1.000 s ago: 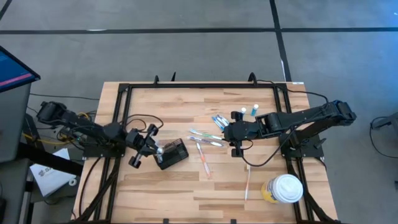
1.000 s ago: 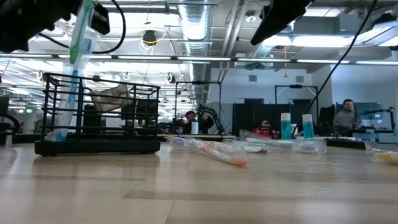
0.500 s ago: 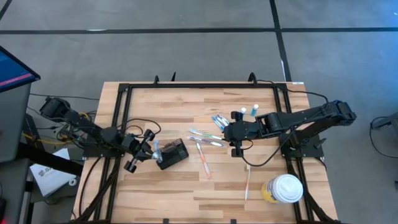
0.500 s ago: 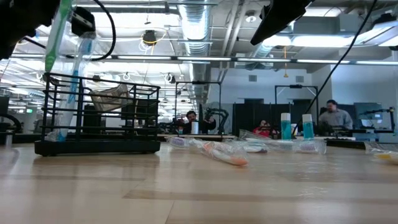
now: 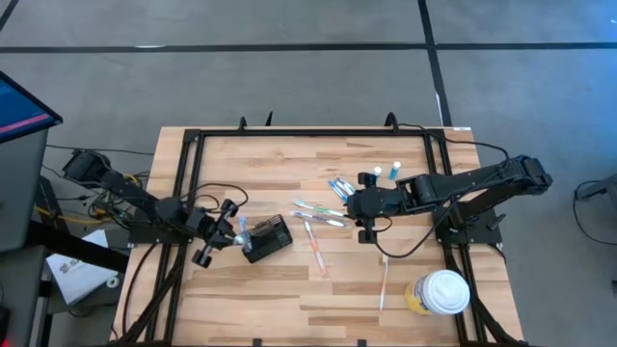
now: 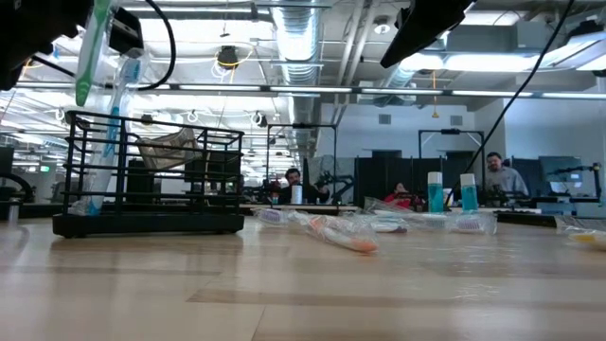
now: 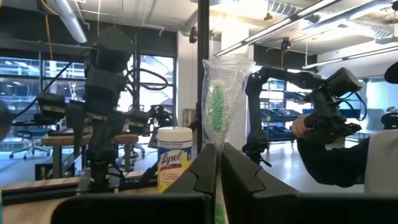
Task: Pick & Place toothbrushing station
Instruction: Put the top green toothbrush into the bottom left section of the mesh organizer
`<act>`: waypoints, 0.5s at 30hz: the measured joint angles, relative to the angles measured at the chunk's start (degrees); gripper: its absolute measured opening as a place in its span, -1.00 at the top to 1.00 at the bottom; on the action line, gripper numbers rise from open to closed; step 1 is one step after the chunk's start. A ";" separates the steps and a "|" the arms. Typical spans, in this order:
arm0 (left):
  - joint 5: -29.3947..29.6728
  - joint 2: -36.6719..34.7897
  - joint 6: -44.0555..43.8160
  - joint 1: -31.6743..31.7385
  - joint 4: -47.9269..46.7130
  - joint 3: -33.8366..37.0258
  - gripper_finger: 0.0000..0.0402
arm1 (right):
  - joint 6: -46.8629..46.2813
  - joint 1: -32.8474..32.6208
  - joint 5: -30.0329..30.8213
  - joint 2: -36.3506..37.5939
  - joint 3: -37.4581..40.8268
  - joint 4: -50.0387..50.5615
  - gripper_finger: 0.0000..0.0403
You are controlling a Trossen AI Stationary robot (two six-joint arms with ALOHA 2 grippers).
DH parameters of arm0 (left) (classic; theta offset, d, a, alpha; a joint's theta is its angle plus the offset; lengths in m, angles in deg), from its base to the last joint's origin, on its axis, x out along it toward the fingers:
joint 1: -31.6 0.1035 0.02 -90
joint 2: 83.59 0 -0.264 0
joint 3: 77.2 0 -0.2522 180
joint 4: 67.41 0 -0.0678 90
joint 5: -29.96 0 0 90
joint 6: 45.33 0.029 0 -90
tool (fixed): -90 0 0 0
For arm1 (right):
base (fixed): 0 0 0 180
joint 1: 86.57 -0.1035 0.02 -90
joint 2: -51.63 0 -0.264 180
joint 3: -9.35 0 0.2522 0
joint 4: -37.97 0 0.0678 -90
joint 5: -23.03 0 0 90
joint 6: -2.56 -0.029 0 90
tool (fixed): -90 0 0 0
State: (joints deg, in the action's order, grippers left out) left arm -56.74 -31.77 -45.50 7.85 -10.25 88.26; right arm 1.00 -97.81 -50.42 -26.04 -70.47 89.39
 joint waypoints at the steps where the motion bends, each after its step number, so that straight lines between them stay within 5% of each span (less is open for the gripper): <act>1: 0.06 0.41 -0.01 0.00 0.36 0.00 0.99 | 0.00 0.01 0.00 0.00 0.00 0.01 0.41; 15: 5.51 10.78 3.25 -4.69 10.14 0.00 0.99 | 0.00 0.00 0.00 0.00 0.00 0.01 0.41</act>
State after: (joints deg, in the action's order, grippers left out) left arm -51.23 -20.98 -42.25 3.17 -0.11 88.26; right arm 1.00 -97.81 -50.42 -26.04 -70.47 89.40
